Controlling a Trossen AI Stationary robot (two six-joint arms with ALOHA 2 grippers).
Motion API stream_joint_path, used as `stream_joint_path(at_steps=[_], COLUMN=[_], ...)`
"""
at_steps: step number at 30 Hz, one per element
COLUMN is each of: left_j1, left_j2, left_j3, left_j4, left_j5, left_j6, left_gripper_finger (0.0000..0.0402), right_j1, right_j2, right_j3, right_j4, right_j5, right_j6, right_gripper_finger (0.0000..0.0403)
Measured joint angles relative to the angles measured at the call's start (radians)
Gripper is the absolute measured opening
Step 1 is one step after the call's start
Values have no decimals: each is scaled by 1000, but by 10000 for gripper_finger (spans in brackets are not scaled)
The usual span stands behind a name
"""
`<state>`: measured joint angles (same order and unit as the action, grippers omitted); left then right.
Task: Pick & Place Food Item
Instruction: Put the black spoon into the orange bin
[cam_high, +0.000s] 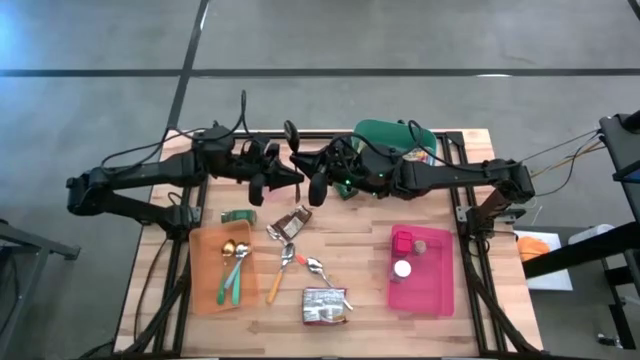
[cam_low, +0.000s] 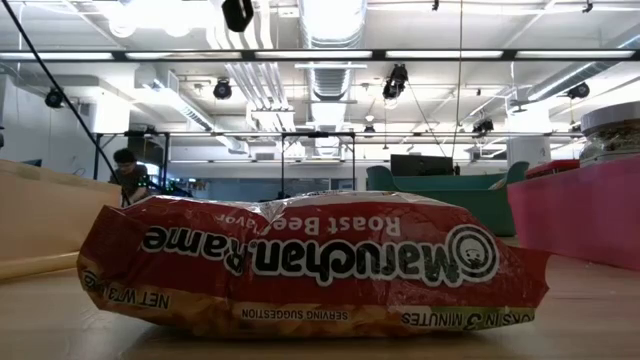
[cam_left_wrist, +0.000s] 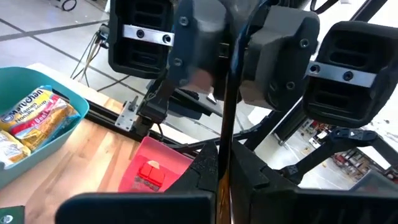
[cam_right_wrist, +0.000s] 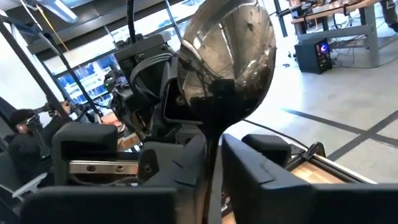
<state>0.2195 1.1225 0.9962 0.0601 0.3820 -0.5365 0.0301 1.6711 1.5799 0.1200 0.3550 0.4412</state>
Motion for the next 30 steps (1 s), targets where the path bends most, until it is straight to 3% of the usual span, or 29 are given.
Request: stream_joint_path(at_steps=[7, 13, 22, 30], left_j1=[0, 0, 2, -20], left_j2=[-22, -52, -162, -238], left_j3=[0, 0, 0, 0], left_j4=[-3, -45, -381, -750], left_j5=[1, -1, -16, -28], left_j6=[-1, -34, -137, -249], left_gripper_finger=[8, 8, 8, 8], right_j1=[0, -1, -12, -11], right_j2=[0, -3, -29, -69], right_j3=[0, 0, 0, 0], right_j4=[0, -1, -109, -349], right_j5=[-68, -68, -52, 156], right_j6=[-2, -44, -49, 89], right_gripper_finger=[170, 230, 255, 255])
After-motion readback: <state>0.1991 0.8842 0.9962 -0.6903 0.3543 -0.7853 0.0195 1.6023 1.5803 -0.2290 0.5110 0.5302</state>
